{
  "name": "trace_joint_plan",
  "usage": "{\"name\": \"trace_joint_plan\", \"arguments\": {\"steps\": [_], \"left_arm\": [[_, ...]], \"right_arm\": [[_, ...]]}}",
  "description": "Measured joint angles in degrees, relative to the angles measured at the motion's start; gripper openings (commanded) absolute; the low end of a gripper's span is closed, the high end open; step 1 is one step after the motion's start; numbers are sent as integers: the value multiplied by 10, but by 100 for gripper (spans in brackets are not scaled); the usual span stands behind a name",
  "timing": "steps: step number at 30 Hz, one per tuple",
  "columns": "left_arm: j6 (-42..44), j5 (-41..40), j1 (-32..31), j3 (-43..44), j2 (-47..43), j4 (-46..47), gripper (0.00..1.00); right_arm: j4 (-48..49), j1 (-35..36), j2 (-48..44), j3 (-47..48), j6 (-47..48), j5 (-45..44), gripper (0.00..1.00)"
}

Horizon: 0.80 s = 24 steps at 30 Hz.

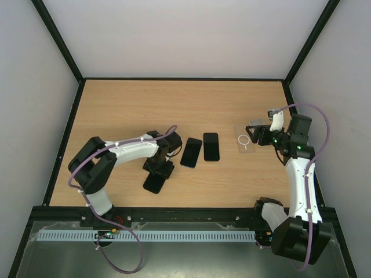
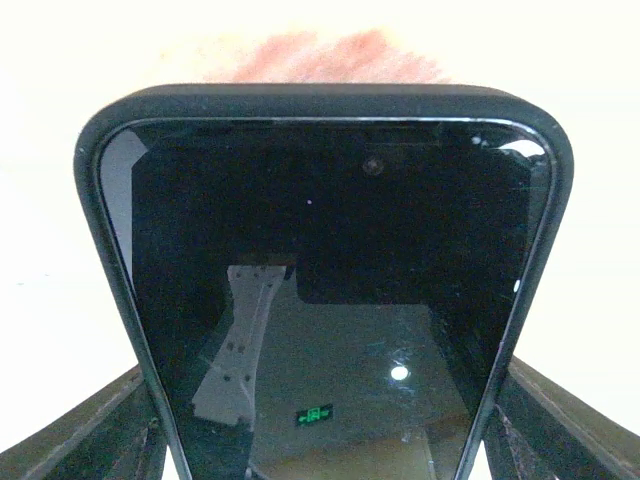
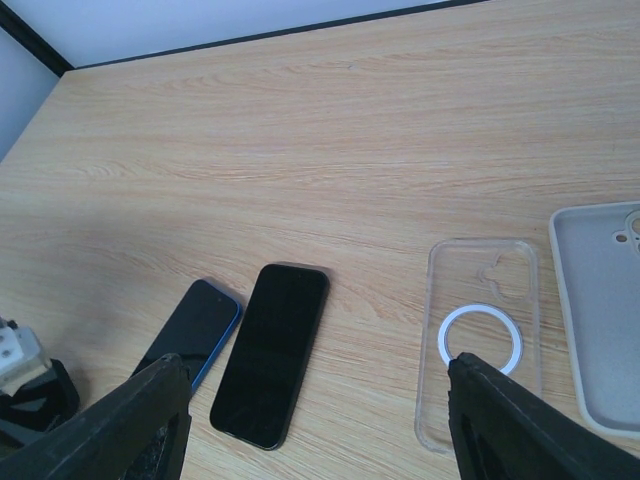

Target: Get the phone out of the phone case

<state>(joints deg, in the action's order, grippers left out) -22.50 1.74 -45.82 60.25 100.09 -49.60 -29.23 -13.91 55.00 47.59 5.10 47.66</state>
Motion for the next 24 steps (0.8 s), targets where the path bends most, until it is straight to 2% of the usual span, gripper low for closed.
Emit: {"name": "trace_joint_plan", "arguments": {"steps": [6, 12, 16, 18, 24], "left_arm": [[-39, -10, -14, 71, -83, 12, 53], [-104, -43, -63, 99, -170, 151, 53], [-148, -94, -95, 90, -178, 269, 53], [-170, -117, -106, 70, -184, 333, 52], [-223, -165, -119, 16, -197, 454, 51]], "right_arm": [[-2, 0, 2, 0, 9, 14, 65], [-48, 13, 22, 31, 46, 82, 63], [-78, 87, 24, 76, 58, 98, 63], [-77, 148, 20, 84, 55, 94, 63], [-75, 269, 18, 84, 23, 63, 60]]}}
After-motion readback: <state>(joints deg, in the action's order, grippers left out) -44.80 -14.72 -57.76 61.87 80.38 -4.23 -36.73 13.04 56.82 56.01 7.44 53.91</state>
